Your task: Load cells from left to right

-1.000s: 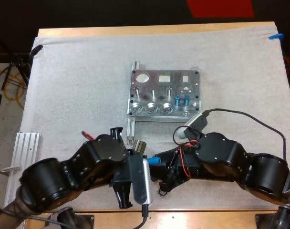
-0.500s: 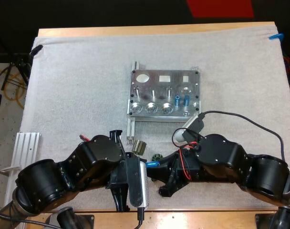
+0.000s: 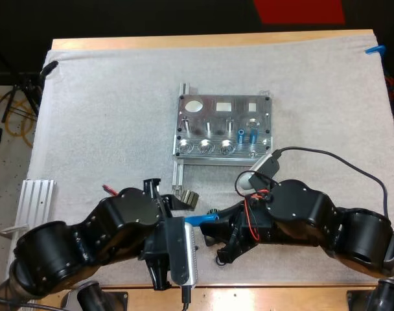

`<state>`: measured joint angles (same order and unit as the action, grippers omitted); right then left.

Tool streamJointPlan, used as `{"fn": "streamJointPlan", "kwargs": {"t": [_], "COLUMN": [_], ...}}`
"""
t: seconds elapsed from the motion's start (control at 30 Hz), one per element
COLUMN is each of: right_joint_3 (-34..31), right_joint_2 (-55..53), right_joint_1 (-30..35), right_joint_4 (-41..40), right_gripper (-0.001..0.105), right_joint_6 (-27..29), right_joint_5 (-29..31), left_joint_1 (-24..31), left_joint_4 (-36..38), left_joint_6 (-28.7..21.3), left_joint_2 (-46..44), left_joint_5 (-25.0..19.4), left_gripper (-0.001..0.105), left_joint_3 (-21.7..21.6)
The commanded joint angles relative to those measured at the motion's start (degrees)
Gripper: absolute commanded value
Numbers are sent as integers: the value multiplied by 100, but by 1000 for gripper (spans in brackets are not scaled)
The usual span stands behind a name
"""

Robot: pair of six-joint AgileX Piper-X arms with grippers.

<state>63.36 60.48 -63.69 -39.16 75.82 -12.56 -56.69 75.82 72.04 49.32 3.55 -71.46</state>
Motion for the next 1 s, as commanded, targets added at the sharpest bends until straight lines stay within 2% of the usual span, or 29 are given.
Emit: {"fn": "streamJointPlan", "kwargs": {"t": [0.0,0.13,0.3,0.4,0.5,0.6,0.67,0.8,0.97], "right_joint_3": [-3,17,411,825,1262,1673,1955,2398,2868], "right_joint_2": [-10,15,287,536,875,1212,1441,1807,2336], "right_joint_1": [19,19,19,19,156,454,731,1187,1857], "right_joint_4": [39,-29,-640,-1020,-1472,-1875,-2105,-2512,-3366], "right_gripper": [0,0,0,0,0,0,0,0,0], "right_joint_6": [77,77,385,588,627,627,627,736,1341], "right_joint_5": [-4,216,700,1140,1648,1712,1925,2049,2448], "left_joint_1": [-17,6,290,811,1625,2513,3195,3574,3573], "left_joint_4": [11,11,11,-24,-259,-515,-641,-669,-656], "left_joint_6": [11,234,442,470,483,444,377,643,855], "left_joint_2": [-133,-536,-1071,-1320,-1419,-1386,-1404,-1480,-1892], "left_joint_5": [-278,-563,-940,-942,-929,-571,179,702,698], "left_gripper": [67,67,67,67,67,67,67,67,67], "left_joint_3": [-39,-39,-39,-21,29,67,160,294,564]}}
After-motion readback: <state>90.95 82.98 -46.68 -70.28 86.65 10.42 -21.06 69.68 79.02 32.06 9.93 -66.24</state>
